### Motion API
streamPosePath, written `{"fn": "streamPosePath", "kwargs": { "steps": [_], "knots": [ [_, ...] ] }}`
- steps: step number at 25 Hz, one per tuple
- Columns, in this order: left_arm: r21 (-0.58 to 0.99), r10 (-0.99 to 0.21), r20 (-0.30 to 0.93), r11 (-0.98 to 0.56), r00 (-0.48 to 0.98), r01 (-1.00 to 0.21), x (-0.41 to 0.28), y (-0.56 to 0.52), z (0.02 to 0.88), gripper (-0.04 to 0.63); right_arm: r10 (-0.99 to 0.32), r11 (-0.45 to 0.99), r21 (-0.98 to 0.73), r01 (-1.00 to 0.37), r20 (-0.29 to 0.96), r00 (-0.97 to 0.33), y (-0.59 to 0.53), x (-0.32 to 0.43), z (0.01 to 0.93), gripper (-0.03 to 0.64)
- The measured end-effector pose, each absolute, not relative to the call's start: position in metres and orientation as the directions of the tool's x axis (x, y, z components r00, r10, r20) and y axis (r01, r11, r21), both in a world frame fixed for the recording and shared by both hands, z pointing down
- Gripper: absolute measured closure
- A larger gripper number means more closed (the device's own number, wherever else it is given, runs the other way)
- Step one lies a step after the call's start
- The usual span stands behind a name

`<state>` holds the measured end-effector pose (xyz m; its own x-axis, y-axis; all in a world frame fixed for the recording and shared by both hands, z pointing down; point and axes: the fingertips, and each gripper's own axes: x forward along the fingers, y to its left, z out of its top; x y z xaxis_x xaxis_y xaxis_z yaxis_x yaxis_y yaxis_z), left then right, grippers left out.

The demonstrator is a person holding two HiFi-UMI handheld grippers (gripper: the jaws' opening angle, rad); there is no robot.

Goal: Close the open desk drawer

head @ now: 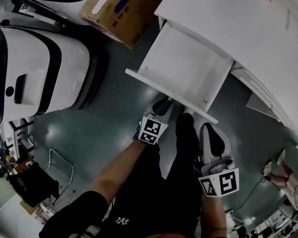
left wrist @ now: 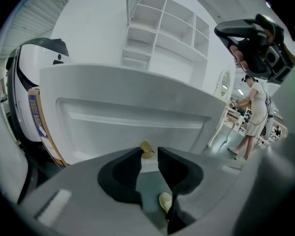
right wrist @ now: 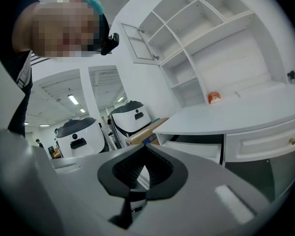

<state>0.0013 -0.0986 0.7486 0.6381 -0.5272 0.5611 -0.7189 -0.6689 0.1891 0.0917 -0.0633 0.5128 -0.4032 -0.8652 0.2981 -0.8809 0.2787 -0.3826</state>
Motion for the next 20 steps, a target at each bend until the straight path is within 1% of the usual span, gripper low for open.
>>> {"fn": "streamPosePath", "kwargs": {
  "steps": [2,3,20],
  "knots": [
    [0.177,-0.534,0.570,-0.662,0.624,-0.728,0.002,-0.103,0.754,0.517,-0.865,0.271,-0.385,-0.882,0.305,-0.399,-0.064,0.096,0.516,0.594],
    [0.173,-0.536,0.573,-0.660,0.620,-0.731,0.002,-0.104,0.756,0.520,-0.864,0.268,-0.386,-0.883,0.309,-0.397,-0.065,0.098,0.518,0.594],
    [0.167,-0.540,0.583,-0.651,0.606,-0.741,0.035,-0.163,0.758,0.520,-0.887,0.191,-0.379,-0.906,0.330,-0.325,-0.099,0.167,0.531,0.595]
  ]
}}
